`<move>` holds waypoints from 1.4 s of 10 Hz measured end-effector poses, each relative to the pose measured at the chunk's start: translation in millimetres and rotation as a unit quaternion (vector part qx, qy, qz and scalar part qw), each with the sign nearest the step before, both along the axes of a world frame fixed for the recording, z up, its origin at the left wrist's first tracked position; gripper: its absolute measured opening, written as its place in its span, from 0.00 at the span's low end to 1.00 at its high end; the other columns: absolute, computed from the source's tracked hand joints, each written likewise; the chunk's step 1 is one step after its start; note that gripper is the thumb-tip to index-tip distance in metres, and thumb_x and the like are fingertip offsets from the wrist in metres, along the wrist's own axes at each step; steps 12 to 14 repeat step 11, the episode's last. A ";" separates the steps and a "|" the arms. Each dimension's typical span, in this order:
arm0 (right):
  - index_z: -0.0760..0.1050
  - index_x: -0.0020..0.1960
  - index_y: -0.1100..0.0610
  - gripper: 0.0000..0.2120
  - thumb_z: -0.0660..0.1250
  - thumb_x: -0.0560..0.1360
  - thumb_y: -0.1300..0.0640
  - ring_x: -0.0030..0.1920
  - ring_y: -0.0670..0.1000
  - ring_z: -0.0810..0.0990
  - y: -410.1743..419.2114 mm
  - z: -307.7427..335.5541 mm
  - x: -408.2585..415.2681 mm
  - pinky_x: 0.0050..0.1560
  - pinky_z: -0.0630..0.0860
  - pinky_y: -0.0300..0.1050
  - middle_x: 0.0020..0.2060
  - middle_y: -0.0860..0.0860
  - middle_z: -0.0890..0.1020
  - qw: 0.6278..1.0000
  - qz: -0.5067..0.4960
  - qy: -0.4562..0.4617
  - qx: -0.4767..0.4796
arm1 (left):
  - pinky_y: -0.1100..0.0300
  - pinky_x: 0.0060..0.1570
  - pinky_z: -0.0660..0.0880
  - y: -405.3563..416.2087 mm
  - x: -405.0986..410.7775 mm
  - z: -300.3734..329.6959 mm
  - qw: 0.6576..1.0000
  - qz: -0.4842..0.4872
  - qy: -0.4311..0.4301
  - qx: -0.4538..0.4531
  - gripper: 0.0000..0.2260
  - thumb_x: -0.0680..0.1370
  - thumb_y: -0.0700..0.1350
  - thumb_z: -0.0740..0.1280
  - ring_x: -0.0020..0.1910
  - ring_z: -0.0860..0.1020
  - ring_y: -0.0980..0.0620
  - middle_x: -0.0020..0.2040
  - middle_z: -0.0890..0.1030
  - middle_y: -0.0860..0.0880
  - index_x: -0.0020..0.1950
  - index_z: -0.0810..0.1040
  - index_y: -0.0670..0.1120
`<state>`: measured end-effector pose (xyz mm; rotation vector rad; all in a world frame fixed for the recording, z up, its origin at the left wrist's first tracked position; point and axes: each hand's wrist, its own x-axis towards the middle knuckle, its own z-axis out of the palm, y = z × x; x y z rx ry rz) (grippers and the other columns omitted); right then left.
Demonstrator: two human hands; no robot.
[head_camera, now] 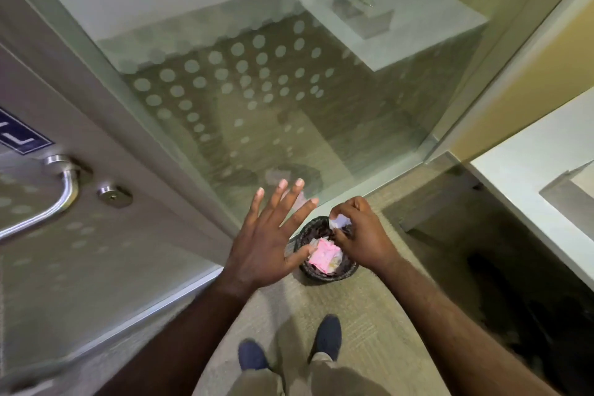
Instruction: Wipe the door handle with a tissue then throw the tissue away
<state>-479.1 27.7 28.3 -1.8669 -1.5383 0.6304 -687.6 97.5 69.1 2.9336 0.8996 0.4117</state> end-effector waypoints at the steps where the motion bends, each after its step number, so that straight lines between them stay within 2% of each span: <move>1: 0.74 0.51 0.55 0.15 0.70 0.66 0.65 0.47 0.51 0.74 -0.3 -17.7 15.7 0.44 0.70 0.43 0.46 0.52 0.74 1.000 -0.015 -0.023 -0.005 | 0.40 0.75 0.46 10.6 24.8 -11.4 0.999 0.031 0.031 -0.021 0.31 0.80 0.65 0.52 0.79 0.48 0.46 0.80 0.52 0.46 0.79 0.53 0.53; 3: 0.73 0.46 0.54 0.10 0.71 0.68 0.59 0.44 0.53 0.76 5.0 -56.6 30.1 0.43 0.72 0.47 0.42 0.50 0.78 0.996 -0.052 -0.074 0.005 | 0.39 0.75 0.43 39.5 64.0 -46.3 0.989 0.103 0.080 -0.065 0.32 0.79 0.66 0.54 0.79 0.44 0.46 0.81 0.47 0.48 0.80 0.52 0.54; 5: 0.72 0.36 0.57 0.10 0.74 0.67 0.61 0.39 0.51 0.73 18.4 -86.5 34.4 0.40 0.69 0.46 0.35 0.52 0.76 0.992 -0.089 -0.087 0.027 | 0.38 0.74 0.42 70.7 67.5 -66.5 0.986 0.136 0.086 -0.048 0.33 0.79 0.67 0.52 0.79 0.44 0.45 0.81 0.46 0.47 0.80 0.50 0.55; 6: 0.72 0.35 0.59 0.10 0.74 0.66 0.63 0.39 0.53 0.74 19.1 -109.0 37.8 0.40 0.69 0.47 0.35 0.55 0.76 0.992 -0.090 -0.089 0.015 | 0.36 0.73 0.42 80.6 62.3 -73.5 0.988 0.133 0.079 -0.024 0.33 0.78 0.67 0.52 0.79 0.46 0.45 0.81 0.49 0.46 0.80 0.52 0.55; 7: 0.72 0.36 0.59 0.10 0.74 0.66 0.63 0.38 0.55 0.74 19.5 -125.6 39.3 0.39 0.70 0.47 0.36 0.55 0.76 0.990 -0.100 -0.095 -0.002 | 0.33 0.73 0.44 84.3 60.7 -78.4 0.989 0.124 0.085 0.006 0.33 0.78 0.66 0.55 0.79 0.49 0.44 0.80 0.52 0.45 0.79 0.56 0.53; 8: 0.72 0.37 0.60 0.09 0.73 0.66 0.64 0.38 0.56 0.74 21.4 -149.9 36.5 0.39 0.70 0.47 0.36 0.55 0.75 0.991 -0.092 -0.095 -0.029 | 0.33 0.72 0.41 92.2 56.6 -85.9 0.989 0.112 0.099 0.004 0.33 0.77 0.67 0.56 0.79 0.49 0.43 0.80 0.52 0.44 0.79 0.57 0.53; 9: 0.72 0.36 0.60 0.10 0.74 0.66 0.64 0.38 0.57 0.75 28.3 -162.1 37.6 0.39 0.68 0.46 0.36 0.56 0.75 0.988 -0.100 -0.100 -0.057 | 0.37 0.72 0.36 96.6 54.9 -90.1 0.987 0.116 0.112 -0.003 0.34 0.77 0.67 0.54 0.79 0.47 0.43 0.81 0.50 0.44 0.79 0.55 0.54; 10: 0.74 0.37 0.61 0.08 0.74 0.66 0.62 0.39 0.60 0.77 30.8 -180.8 34.6 0.38 0.72 0.46 0.36 0.58 0.77 0.983 -0.084 -0.101 -0.128 | 0.40 0.72 0.31 95.8 54.4 -88.9 0.985 0.116 0.125 -0.003 0.34 0.77 0.68 0.53 0.79 0.45 0.44 0.81 0.49 0.45 0.80 0.52 0.55; 11: 0.78 0.45 0.62 0.09 0.72 0.69 0.58 0.45 0.60 0.79 39.0 -193.0 37.2 0.43 0.75 0.48 0.43 0.58 0.79 0.972 -0.072 -0.095 -0.201 | 0.40 0.72 0.31 97.3 55.1 -89.5 0.988 0.116 0.103 -0.017 0.34 0.78 0.68 0.53 0.79 0.44 0.44 0.81 0.48 0.45 0.80 0.52 0.54; 14: 0.78 0.45 0.62 0.09 0.72 0.69 0.58 0.45 0.60 0.79 39.0 -193.0 37.2 0.43 0.75 0.48 0.43 0.58 0.79 0.972 -0.072 -0.095 -0.201 | 0.40 0.72 0.31 97.3 55.1 -89.5 0.988 0.116 0.103 -0.017 0.34 0.78 0.68 0.53 0.79 0.44 0.44 0.81 0.48 0.45 0.80 0.52 0.54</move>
